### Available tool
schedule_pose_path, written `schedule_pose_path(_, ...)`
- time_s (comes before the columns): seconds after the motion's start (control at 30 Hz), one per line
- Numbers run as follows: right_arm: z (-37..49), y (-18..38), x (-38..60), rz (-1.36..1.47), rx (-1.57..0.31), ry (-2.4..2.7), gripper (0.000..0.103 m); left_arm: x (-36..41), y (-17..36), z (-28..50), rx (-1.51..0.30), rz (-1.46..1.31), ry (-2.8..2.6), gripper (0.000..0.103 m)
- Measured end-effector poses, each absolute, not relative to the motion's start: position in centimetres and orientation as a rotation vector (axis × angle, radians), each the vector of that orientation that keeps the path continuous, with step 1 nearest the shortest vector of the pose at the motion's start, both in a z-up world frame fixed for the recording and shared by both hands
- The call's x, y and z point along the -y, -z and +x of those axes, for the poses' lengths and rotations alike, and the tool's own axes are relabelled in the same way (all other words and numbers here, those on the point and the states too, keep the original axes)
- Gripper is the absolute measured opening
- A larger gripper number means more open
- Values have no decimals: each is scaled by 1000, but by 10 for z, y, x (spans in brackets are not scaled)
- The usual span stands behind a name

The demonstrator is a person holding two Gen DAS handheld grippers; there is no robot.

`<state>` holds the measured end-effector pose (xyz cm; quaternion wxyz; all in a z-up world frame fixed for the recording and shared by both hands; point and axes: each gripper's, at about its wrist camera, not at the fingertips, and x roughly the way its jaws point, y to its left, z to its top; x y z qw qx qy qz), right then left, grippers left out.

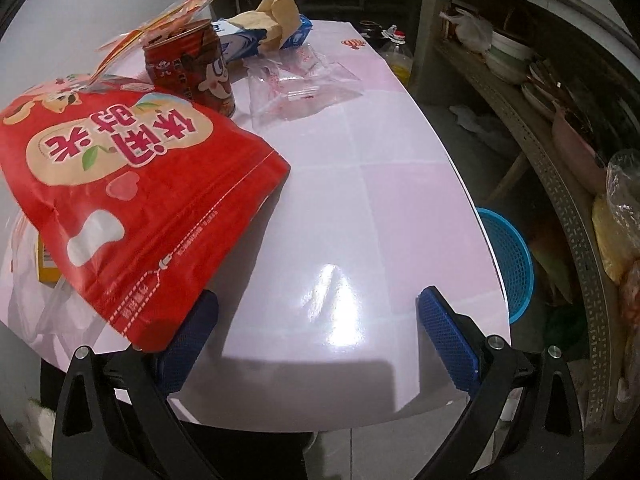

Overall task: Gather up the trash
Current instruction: 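Move the right tool toward the red snack bag and clear wrapper pile, then grasp the clear snack wrapper and red bag with the right gripper, lift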

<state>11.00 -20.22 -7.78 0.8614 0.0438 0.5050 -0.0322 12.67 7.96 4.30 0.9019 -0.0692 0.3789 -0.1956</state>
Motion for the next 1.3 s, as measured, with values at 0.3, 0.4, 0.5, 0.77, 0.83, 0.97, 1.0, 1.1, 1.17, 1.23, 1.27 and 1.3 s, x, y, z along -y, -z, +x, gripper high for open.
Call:
schedule_pose_path(0.3, 91, 51, 212, 103, -976, 75, 97, -104, -80, 185, -744, -269, 469, 95)
schedule_pose_path(0.4, 73, 29, 208, 42, -848, 83, 97, -102, -82, 215, -776, -290, 504, 95)
schedule_pose_path(0.5, 61, 10, 191, -60, -738, 58, 97, -99, -82, 246, -839, -335, 536, 86)
schedule_pose_path(0.77, 76, -16, 141, -202, -574, -58, 89, -83, -53, 304, -997, -411, 534, 65)
schedule_pose_path(0.83, 87, -13, 126, -260, -571, -67, 83, -80, -43, 313, -1036, -431, 542, 62)
schedule_pose_path(0.97, 100, -7, 98, -367, -568, -94, 72, -73, -29, 327, -1103, -426, 543, 62)
schedule_pose_path(1.0, 103, -5, 92, -396, -571, -97, 70, -72, -26, 330, -1119, -420, 539, 62)
schedule_pose_path(1.1, 104, -4, 82, -431, -580, -110, 62, -74, -21, 339, -1148, -413, 510, 62)
schedule_pose_path(1.17, 101, -4, 80, -444, -571, -116, 60, -81, -21, 347, -1145, -430, 482, 63)
schedule_pose_path(1.23, 96, -6, 79, -455, -560, -122, 60, -88, -20, 353, -1142, -457, 458, 65)
schedule_pose_path(1.27, 93, -8, 78, -457, -556, -126, 60, -90, -18, 356, -1146, -469, 449, 67)
schedule_pose_path(1.3, 91, -9, 78, -458, -554, -128, 60, -92, -17, 358, -1153, -474, 447, 68)
